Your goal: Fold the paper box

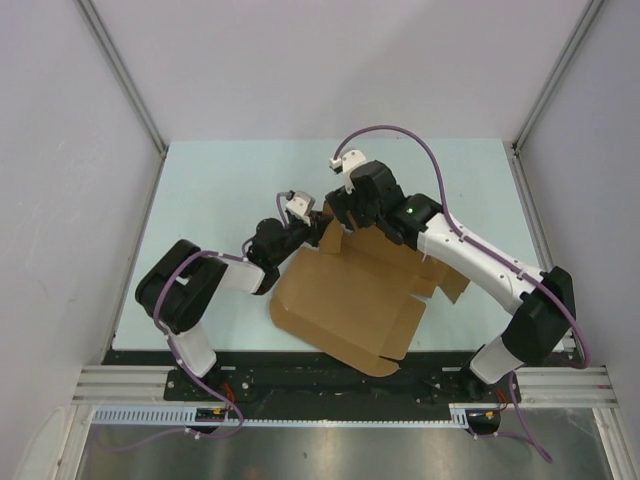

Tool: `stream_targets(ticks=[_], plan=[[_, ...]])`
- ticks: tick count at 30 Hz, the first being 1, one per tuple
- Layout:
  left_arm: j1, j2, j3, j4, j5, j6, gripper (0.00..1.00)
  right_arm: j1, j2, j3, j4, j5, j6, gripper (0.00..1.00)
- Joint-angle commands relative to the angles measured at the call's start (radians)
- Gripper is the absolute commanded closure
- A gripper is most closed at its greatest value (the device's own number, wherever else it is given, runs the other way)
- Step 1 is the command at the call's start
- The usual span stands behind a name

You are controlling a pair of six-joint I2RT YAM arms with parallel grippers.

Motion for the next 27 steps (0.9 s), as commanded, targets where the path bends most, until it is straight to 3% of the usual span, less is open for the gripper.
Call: stream_targets(ticks=[1, 6, 17, 23, 27], plan=[[-0.007, -0.028, 0.032, 0.002, -0.02, 0.043, 0.95, 0.015, -0.047, 0.018, 0.027, 0.122, -0.049, 0.18], [-0.009, -0.029, 0.033, 0.002, -0.023, 0.059, 0.94, 0.102, -0.032, -0.041, 0.102, 0.306, -0.162, 0.23], [-0.009, -0.034, 0.024, 0.004, -0.019, 0.066, 0.94, 0.156, 0.077, -0.086, 0.22, 0.469, -0.303, 0.35], [-0.009, -0.035, 0.019, 0.011, -0.026, 0.06, 0.92, 0.159, 0.123, -0.101, 0.291, 0.524, -0.351, 0.56], [-0.009, -0.037, 0.013, 0.022, -0.034, 0.059, 0.92, 0.159, 0.132, -0.112, 0.313, 0.539, -0.366, 0.63]])
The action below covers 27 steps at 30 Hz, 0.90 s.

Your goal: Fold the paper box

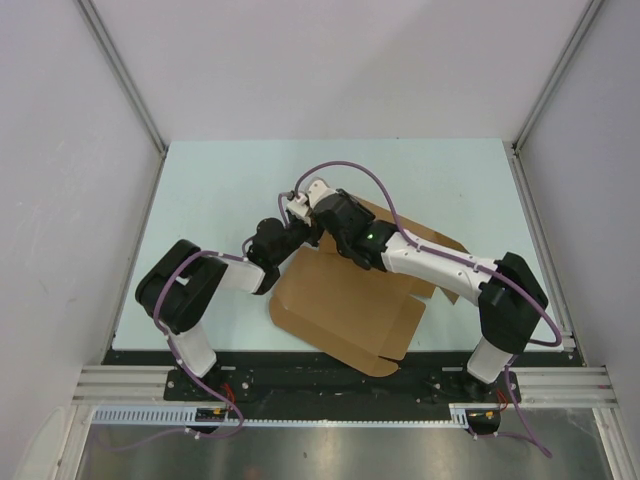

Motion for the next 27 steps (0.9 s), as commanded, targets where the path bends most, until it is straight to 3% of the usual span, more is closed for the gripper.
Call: stream_targets(ticks=[1, 17, 23, 27], plan=[[-0.006, -0.04, 0.008, 0.029, -0.028, 0.027, 0.92, 0.007, 0.004, -0.006, 0.09, 0.068, -0.04, 0.64], [-0.008, -0.037, -0.016, 0.078, -0.033, -0.042, 0.78, 0.013, -0.014, -0.057, 0.115, 0.083, -0.028, 1.0], [-0.017, -0.028, -0.031, 0.114, -0.055, -0.132, 0.78, 0.011, -0.026, -0.057, 0.064, 0.06, 0.05, 1.0], [-0.022, -0.015, -0.049, 0.148, -0.055, -0.19, 0.55, 0.011, -0.029, -0.057, 0.04, 0.048, 0.084, 1.0]])
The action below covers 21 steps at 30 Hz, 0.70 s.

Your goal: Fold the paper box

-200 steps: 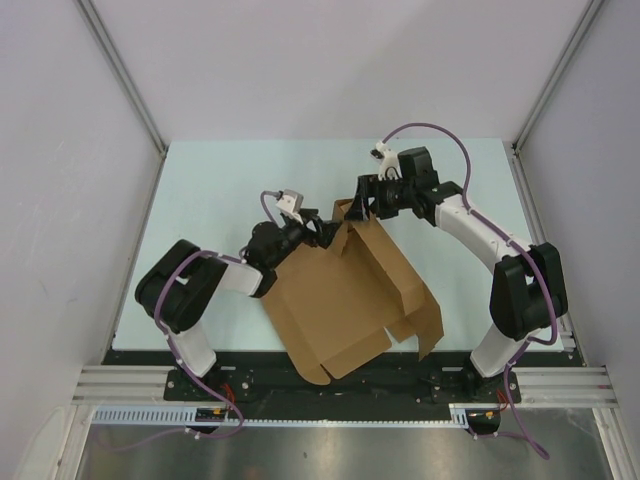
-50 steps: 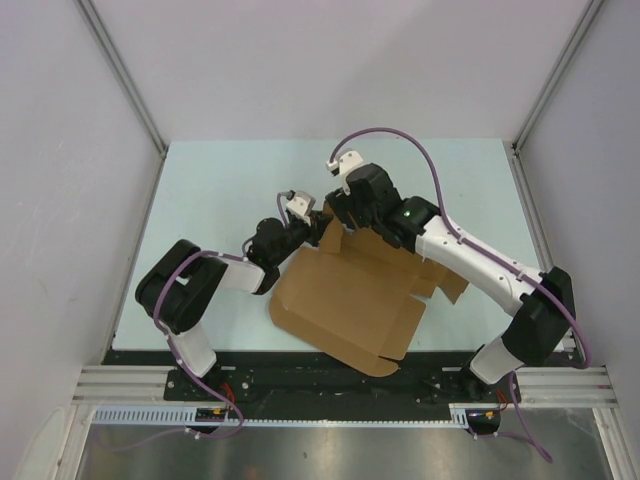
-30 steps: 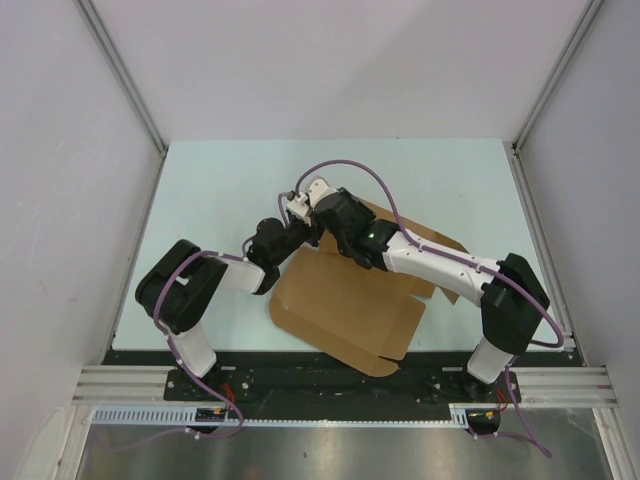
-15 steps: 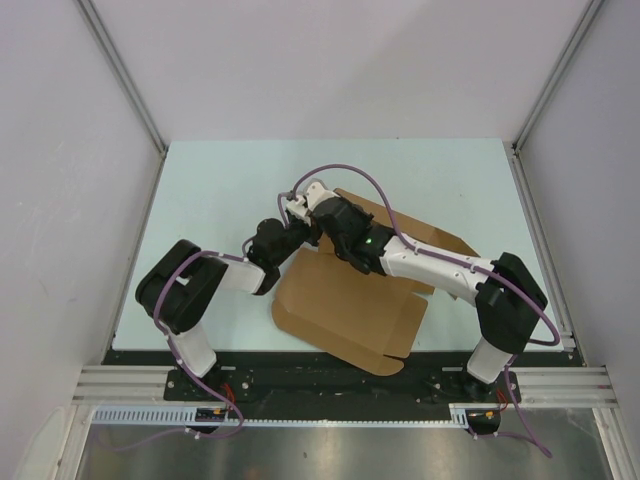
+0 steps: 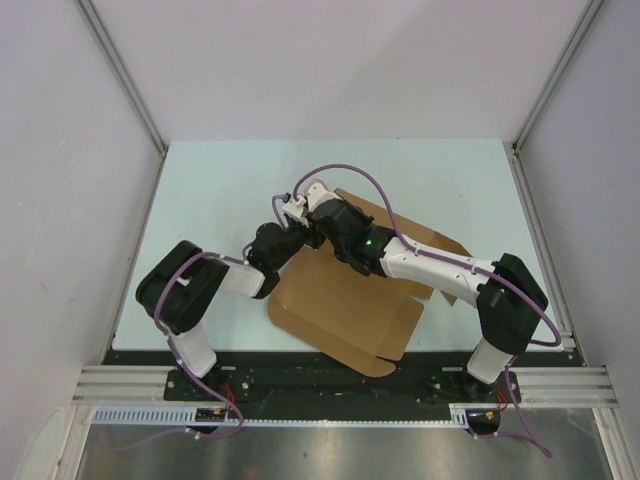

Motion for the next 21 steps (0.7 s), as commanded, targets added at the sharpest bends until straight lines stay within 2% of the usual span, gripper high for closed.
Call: stream_targets(ticks=[1, 3, 6, 11, 14, 15, 18, 21], plan=[[-0.013, -0.011, -0.02, 0.103, -0.018, -0.113, 0.52, -0.001, -0.032, -0.012, -0.061, -0.015, 0.102, 1.0], [-0.016, -0.002, -0.017, 0.106, -0.016, -0.127, 0.49, 0.0, -0.035, -0.012, -0.063, -0.019, 0.105, 1.0], [-0.025, 0.008, -0.003, 0.093, -0.02, -0.135, 0.49, 0.0, -0.043, -0.012, -0.06, -0.025, 0.107, 1.0], [-0.042, 0.035, 0.026, 0.073, -0.003, -0.145, 0.53, 0.002, -0.051, -0.012, -0.063, -0.051, 0.13, 1.0], [-0.056, 0.058, 0.053, 0.025, -0.003, -0.148, 0.64, 0.005, -0.054, -0.012, -0.066, -0.065, 0.147, 1.0], [-0.062, 0.066, 0.066, 0.016, -0.009, -0.142, 0.75, 0.008, -0.055, -0.012, -0.066, -0.066, 0.15, 1.0], [-0.094, 0.096, 0.057, 0.028, -0.051, -0.099, 0.9, 0.008, -0.064, -0.012, -0.072, -0.081, 0.17, 1.0], [-0.106, 0.1, 0.053, 0.047, -0.069, -0.093, 0.92, 0.014, -0.072, -0.012, -0.084, -0.083, 0.184, 1.0]])
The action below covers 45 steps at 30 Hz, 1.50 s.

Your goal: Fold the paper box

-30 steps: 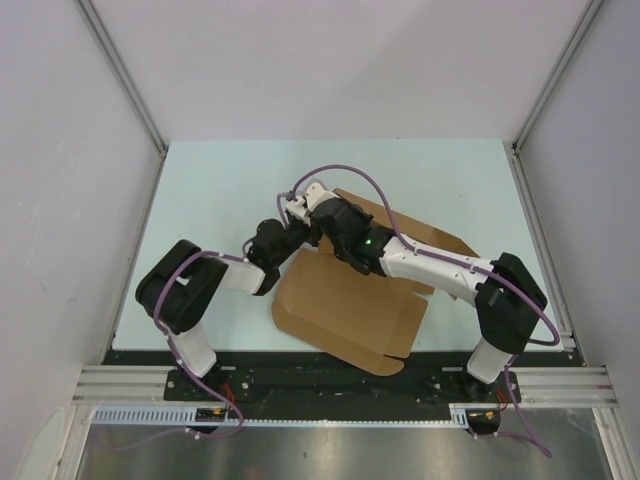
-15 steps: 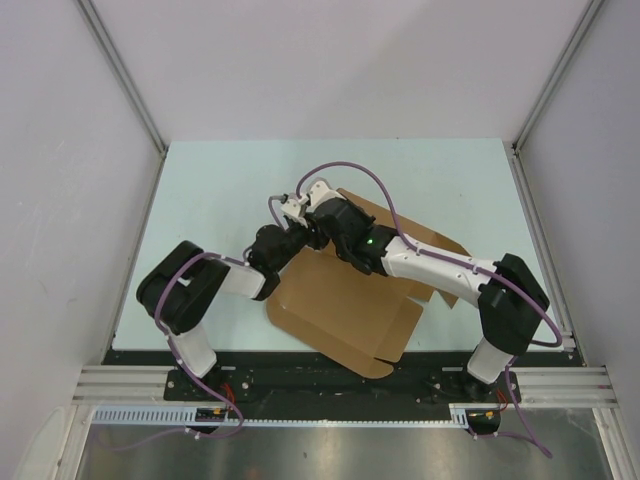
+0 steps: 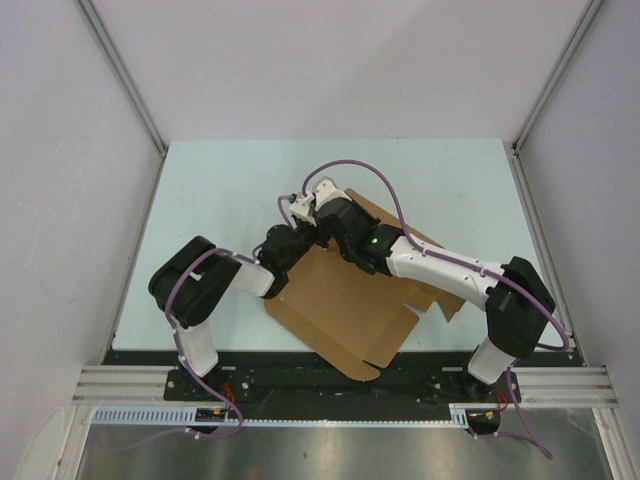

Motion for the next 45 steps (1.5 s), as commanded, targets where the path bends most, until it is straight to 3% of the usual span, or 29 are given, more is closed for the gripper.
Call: stream_targets(ticks=[1, 4, 7, 14, 23, 28, 30, 34, 44, 45], plan=[[-0.053, 0.027, 0.017, -0.014, -0.004, 0.003, 0.93, 0.021, -0.037, -0.011, -0.01, -0.081, 0.089, 1.0], [-0.056, 0.024, 0.014, -0.022, -0.038, 0.006, 1.0, 0.03, -0.034, -0.011, -0.013, -0.078, 0.092, 1.0], [-0.076, 0.015, -0.001, -0.016, -0.102, 0.01, 1.0, 0.046, -0.026, -0.011, -0.008, -0.066, 0.09, 1.0], [-0.137, -0.015, -0.044, -0.046, -0.458, -0.077, 1.0, 0.061, -0.018, -0.011, -0.002, -0.057, 0.099, 1.0], [-0.209, -0.022, -0.017, -0.158, -0.768, -0.137, 1.0, 0.075, -0.017, -0.011, -0.027, -0.07, 0.158, 1.0], [-0.255, 0.02, 0.141, -0.539, -0.995, -0.206, 1.0, 0.078, -0.018, -0.011, -0.043, -0.086, 0.188, 1.0], [-0.256, 0.038, 0.192, -0.676, -1.025, -0.27, 1.0, 0.08, -0.02, -0.011, -0.051, -0.087, 0.199, 1.0], [-0.257, 0.041, 0.171, -0.703, -1.019, -0.35, 1.0, 0.08, -0.023, -0.011, -0.057, -0.095, 0.207, 1.0], [-0.257, -0.011, 0.025, -0.484, -0.852, -0.31, 1.0, 0.08, -0.034, -0.011, -0.051, -0.104, 0.199, 1.0], [-0.257, -0.015, 0.005, -0.405, -0.83, -0.297, 1.0, 0.08, -0.034, -0.011, -0.054, -0.103, 0.201, 1.0]])
